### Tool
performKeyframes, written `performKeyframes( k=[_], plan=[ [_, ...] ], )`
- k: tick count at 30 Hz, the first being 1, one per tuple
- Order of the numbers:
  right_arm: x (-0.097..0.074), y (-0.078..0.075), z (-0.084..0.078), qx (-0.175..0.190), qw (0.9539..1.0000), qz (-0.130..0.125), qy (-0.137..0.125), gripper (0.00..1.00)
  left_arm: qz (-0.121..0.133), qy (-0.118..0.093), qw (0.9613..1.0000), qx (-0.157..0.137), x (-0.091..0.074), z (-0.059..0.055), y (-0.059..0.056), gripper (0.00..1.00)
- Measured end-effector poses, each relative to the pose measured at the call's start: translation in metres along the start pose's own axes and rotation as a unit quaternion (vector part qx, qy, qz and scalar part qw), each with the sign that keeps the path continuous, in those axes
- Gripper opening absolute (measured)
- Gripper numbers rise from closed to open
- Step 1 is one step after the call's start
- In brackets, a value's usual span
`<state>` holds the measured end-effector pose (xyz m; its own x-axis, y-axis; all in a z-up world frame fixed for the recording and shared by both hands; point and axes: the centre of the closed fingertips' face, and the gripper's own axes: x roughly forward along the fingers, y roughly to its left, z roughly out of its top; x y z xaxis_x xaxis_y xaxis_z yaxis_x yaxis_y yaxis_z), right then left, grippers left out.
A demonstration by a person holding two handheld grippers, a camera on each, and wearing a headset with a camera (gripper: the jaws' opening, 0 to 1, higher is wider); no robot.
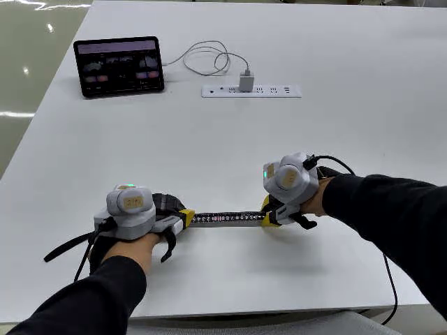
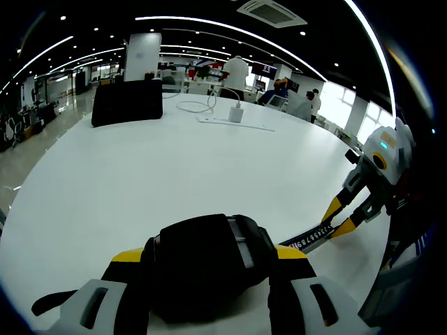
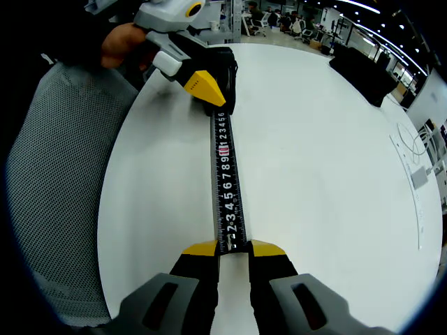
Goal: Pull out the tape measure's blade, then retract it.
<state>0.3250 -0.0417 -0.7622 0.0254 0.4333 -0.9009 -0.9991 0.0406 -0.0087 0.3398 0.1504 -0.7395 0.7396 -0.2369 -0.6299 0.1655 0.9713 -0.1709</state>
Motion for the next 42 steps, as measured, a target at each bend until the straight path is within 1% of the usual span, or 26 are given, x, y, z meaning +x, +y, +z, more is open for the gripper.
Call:
performKeyframes(
  k=[22,28,33,39,42],
  plan=[
    [0.004,0.001,0.009,0.004,1.0,-0.002,-0.009,0.11,-0.001,0.0,1.0,-0.001,0.0,0.0,0.0,0.65],
    [0.005,0.001,0.012,0.004,1.0,0.0,-0.009,0.11,0.0,0.0,1.0,-0.002,-0.001,0.0,0.0,0.65],
    [0.006,0.002,0.014,0.008,0.9999,-0.003,-0.007,0.11,-0.001,0.002,1.0,-0.002,-0.001,0.0,0.0,0.65],
    [0.008,0.002,0.018,0.009,0.9998,-0.001,-0.015,0.11,-0.002,0.001,1.0,-0.001,0.0,0.0,0.0,0.65],
    [0.008,0.002,0.02,0.007,0.9999,0.001,-0.015,0.11,-0.002,0.001,1.0,-0.002,0.0,0.0,0.0,0.65]
  ],
)
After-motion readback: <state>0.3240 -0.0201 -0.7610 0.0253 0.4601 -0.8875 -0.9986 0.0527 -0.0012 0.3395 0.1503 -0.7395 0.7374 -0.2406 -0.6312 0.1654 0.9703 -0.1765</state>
